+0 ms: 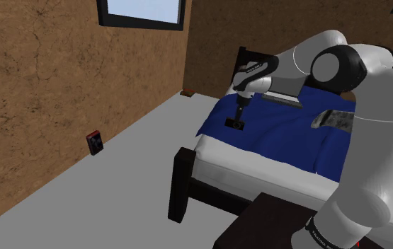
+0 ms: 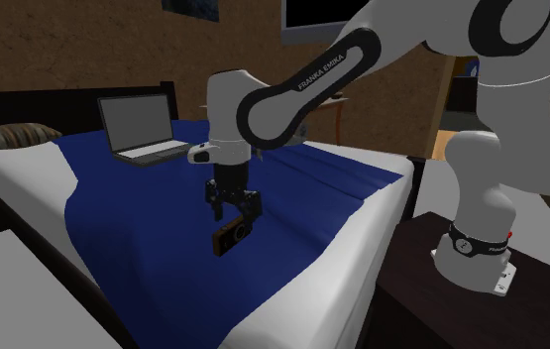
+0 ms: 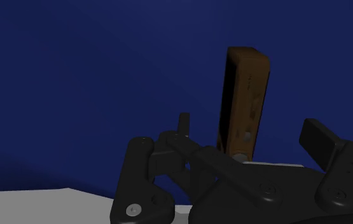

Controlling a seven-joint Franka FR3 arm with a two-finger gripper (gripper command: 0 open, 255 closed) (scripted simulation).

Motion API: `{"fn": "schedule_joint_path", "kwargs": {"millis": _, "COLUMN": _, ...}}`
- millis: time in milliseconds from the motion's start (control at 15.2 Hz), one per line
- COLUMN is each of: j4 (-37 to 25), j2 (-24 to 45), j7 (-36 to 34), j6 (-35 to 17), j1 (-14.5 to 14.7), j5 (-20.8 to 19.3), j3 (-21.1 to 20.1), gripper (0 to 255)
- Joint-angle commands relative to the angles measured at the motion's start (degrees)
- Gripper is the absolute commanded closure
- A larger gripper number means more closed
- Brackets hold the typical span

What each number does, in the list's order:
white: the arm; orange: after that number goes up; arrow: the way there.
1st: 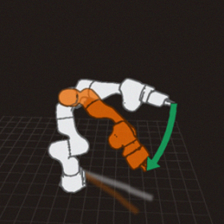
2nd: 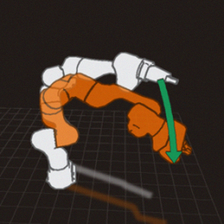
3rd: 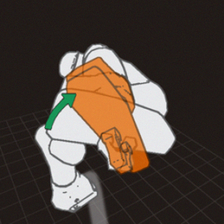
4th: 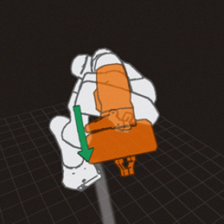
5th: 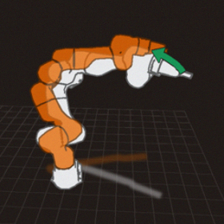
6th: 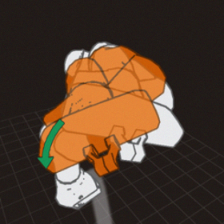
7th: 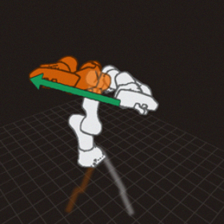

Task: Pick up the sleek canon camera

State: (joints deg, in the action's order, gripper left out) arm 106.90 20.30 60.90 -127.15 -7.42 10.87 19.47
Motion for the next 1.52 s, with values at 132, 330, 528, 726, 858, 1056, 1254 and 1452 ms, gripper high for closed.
{"fn": "schedule_joint_path", "kwargs": {"millis": 132, "j4": 0.8, "j2": 2.0, "j7": 0.8, "j6": -2.7, "j1": -0.4, "j5": 1.0, "j3": -0.5, "gripper": 0}}
{"fn": "schedule_joint_path", "kwargs": {"millis": 330, "j4": 0.8, "j2": 2.0, "j7": 0.8, "j6": -2.7, "j1": -0.4, "j5": 1.0, "j3": -0.4, "gripper": 255}}
{"fn": "schedule_joint_path", "kwargs": {"millis": 528, "j4": 0.7, "j2": 2.1, "j7": 0.8, "j6": -2.7, "j1": -0.4, "j5": 1.0, "j3": -0.5, "gripper": 255}}
{"fn": "schedule_joint_path", "kwargs": {"millis": 726, "j4": 0.7, "j2": 2.0, "j7": 0.8, "j6": -2.7, "j1": -0.4, "j5": 1.0, "j3": -0.5, "gripper": 255}}
{"fn": "schedule_joint_path", "kwargs": {"millis": 858, "j4": 0.7, "j2": 2.1, "j7": 0.8, "j6": -2.7, "j1": -0.4, "j5": 1.0, "j3": -0.5, "gripper": 255}}
{"fn": "schedule_joint_path", "kwargs": {"millis": 1056, "j4": 0.4, "j2": 1.2, "j7": 0.5, "j6": -1.5, "j1": -0.2, "j5": 0.6, "j3": -0.2, "gripper": 255}}
{"fn": "schedule_joint_path", "kwargs": {"millis": 1254, "j4": -0.3, "j2": 0.0, "j7": 0.0, "j6": 0.4, "j1": 0.0, "j5": 0.0, "j3": 0.0, "gripper": 255}}
{"fn": "schedule_joint_path", "kwargs": {"millis": 1452, "j4": -1.2, "j2": -1.2, "j7": -0.4, "j6": 2.3, "j1": 0.1, "j5": -0.6, "j3": 0.3, "gripper": 255}}
